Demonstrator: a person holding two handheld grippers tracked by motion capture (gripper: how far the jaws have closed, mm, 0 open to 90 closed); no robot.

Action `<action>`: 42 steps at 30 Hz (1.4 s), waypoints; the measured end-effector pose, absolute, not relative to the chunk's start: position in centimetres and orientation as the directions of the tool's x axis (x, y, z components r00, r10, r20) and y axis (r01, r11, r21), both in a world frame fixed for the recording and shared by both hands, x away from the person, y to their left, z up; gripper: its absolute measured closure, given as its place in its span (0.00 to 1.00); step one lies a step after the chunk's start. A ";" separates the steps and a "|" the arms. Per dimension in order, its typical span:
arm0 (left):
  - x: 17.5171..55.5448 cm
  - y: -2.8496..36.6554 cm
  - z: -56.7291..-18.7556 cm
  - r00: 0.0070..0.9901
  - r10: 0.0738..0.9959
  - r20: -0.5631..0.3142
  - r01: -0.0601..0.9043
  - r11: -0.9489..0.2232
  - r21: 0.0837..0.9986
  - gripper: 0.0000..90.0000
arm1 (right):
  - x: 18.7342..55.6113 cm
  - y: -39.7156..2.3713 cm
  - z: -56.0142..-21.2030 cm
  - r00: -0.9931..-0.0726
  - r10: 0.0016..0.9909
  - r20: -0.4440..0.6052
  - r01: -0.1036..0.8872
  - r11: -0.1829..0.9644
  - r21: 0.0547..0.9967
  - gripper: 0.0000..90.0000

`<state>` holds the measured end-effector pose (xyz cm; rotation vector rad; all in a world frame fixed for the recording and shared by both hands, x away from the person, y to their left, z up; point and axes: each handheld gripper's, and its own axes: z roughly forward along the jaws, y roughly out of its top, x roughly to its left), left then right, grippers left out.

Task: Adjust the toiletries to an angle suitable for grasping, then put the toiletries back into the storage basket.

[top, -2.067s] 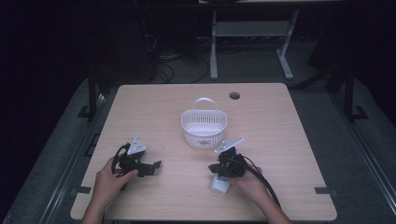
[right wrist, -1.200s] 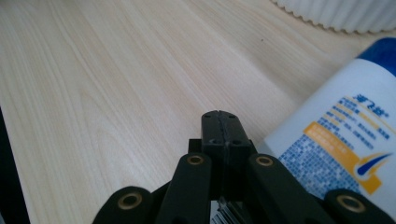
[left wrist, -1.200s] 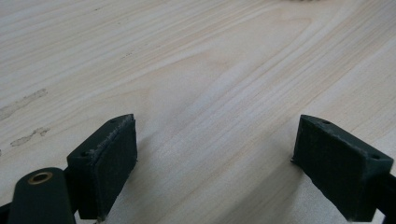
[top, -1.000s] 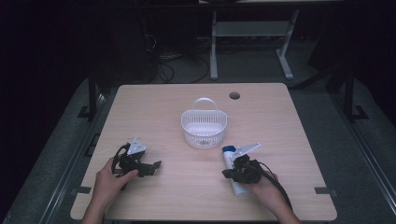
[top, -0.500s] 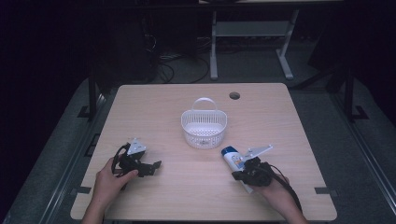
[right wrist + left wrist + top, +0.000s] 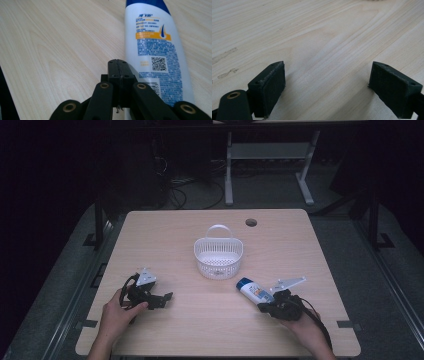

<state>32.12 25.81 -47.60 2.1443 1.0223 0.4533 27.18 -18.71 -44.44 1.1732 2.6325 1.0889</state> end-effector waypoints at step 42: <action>32.1 25.8 -47.6 0.624 0.782 0.008 0.534 -0.433 0.726 0.14 | 32.3 -16.1 -41.4 -0.693 0.707 0.146 0.622 0.482 0.617 0.26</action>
